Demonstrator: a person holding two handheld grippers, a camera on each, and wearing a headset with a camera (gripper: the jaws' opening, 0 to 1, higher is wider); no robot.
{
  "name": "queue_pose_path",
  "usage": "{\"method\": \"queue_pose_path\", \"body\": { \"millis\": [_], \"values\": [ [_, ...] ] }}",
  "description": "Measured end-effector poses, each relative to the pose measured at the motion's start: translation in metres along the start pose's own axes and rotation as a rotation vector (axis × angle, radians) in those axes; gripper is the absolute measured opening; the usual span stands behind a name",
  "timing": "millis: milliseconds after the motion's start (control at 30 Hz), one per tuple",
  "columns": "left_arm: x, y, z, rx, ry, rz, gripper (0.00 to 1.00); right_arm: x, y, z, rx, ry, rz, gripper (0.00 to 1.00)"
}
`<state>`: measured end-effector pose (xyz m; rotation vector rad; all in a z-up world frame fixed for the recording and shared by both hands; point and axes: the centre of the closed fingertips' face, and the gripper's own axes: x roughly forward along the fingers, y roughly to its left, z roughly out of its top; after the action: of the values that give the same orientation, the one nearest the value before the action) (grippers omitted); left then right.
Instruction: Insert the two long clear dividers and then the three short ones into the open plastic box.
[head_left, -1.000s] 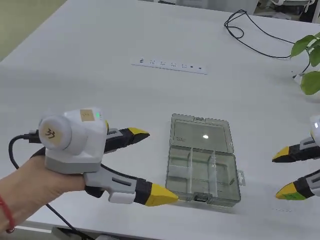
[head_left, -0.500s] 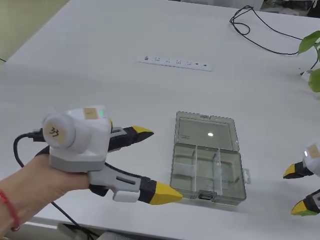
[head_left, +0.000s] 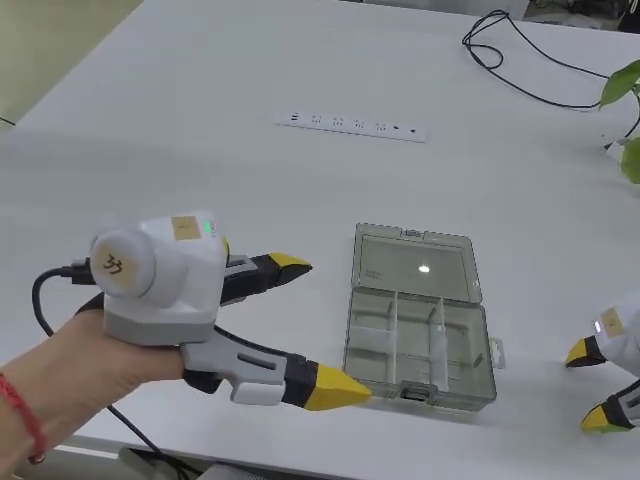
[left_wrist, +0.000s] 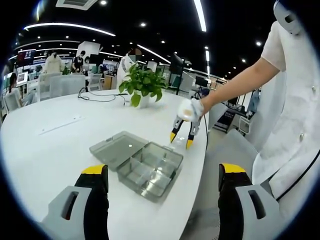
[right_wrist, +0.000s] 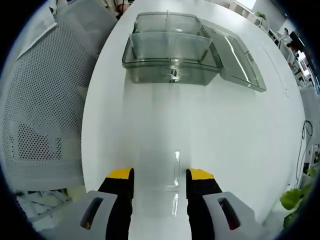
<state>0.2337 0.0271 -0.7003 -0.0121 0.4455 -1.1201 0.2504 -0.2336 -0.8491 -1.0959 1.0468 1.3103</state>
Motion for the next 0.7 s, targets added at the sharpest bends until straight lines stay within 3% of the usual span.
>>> {"method": "queue_pose_path", "body": {
  "millis": [333, 567, 700],
  "values": [
    [0.0029, -0.0002, 0.0005, 0.005, 0.002, -0.009, 0.93, 0.0003, -0.0009, -0.002, 0.013, 0.004, 0.0, 0.33],
    [0.0027, -0.0016, -0.002, 0.006, 0.011, -0.012, 0.93, 0.0003, 0.0, -0.0019, 0.01, 0.011, -0.009, 0.33],
    [0.0021, -0.0019, -0.0008, 0.003, 0.01, -0.009, 0.93, -0.0091, 0.0, 0.0041, 0.012, -0.006, -0.038, 0.33]
  ]
}}
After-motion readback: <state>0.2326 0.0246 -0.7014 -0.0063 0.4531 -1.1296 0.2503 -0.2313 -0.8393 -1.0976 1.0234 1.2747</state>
